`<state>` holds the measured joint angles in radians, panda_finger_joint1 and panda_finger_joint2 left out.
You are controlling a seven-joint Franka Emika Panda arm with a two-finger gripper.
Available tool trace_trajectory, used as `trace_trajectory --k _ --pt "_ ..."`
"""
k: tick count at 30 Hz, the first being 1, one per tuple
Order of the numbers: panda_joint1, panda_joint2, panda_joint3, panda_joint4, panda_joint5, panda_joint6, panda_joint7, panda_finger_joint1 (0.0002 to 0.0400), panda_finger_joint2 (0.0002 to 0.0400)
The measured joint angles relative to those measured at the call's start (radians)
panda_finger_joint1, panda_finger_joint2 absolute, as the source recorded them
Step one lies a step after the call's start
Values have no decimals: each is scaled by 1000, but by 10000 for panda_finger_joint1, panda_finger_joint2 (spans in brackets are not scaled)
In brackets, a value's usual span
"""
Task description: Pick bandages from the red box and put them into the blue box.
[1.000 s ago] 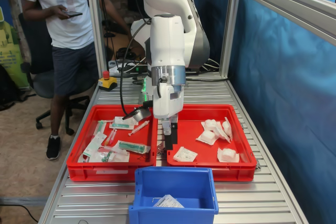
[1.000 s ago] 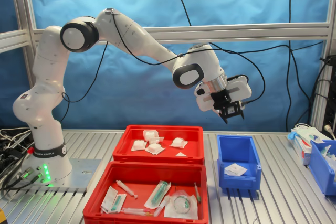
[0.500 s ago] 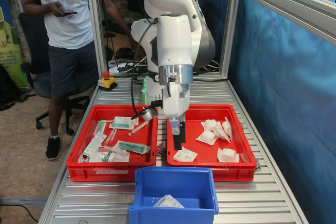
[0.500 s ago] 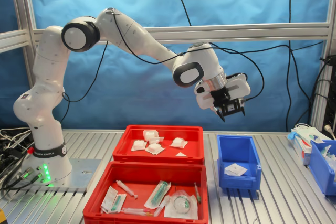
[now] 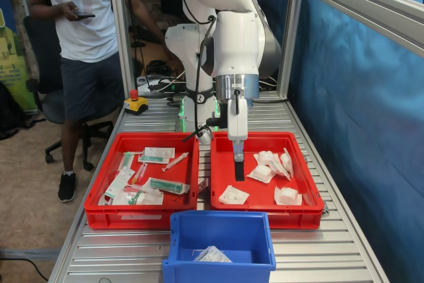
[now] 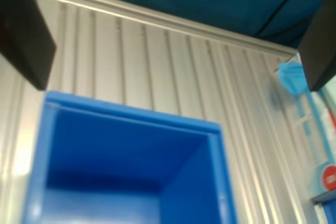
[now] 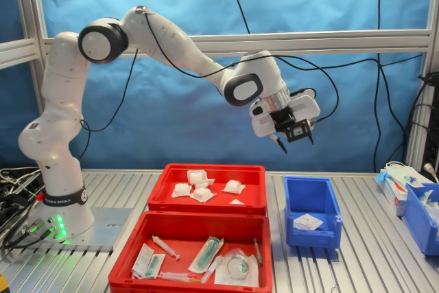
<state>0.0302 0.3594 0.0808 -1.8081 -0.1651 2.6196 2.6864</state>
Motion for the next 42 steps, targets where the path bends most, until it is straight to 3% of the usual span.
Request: trace_trajectory --k 14,23,33,42 --pt "-22 -122 26 -129 -45 -127 0 400 400" --pt "-42 -216 51 -195 -57 -271 -18 400 400" --pt "-67 -283 67 -235 -61 -317 -63 400 400" --pt "-126 -347 107 -336 -65 -326 -81 400 400"
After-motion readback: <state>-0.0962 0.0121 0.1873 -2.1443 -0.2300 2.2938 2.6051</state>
